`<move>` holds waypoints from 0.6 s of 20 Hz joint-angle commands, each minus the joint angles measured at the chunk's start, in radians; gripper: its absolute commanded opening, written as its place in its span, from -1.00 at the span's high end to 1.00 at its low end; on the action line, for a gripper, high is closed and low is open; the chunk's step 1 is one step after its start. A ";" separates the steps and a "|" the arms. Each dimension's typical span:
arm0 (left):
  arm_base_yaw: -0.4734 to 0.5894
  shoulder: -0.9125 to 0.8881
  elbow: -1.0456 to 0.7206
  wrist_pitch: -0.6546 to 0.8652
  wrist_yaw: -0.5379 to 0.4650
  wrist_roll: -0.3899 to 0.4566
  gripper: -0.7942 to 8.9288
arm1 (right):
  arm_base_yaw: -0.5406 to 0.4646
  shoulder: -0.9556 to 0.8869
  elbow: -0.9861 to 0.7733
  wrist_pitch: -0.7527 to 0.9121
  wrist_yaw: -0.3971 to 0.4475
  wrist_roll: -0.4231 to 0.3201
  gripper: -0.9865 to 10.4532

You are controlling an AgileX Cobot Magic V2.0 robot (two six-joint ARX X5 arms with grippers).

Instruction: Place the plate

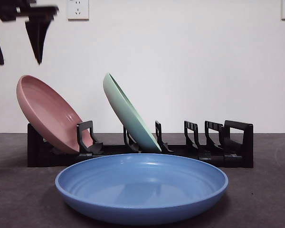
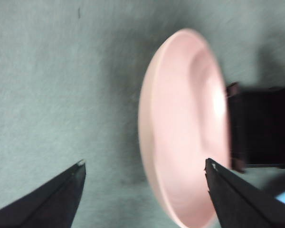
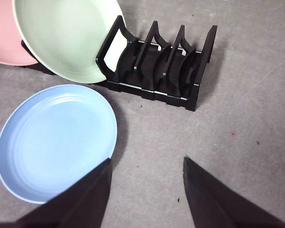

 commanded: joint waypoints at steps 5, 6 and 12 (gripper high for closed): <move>-0.002 0.073 0.030 0.037 -0.037 0.014 0.04 | 0.004 0.005 0.009 0.007 0.006 -0.005 0.41; -0.002 0.076 0.030 0.039 -0.037 0.017 0.08 | 0.004 0.005 0.009 0.007 0.010 -0.005 0.41; -0.002 0.077 0.030 0.039 -0.037 0.024 0.35 | 0.004 0.005 0.009 0.007 0.032 -0.005 0.41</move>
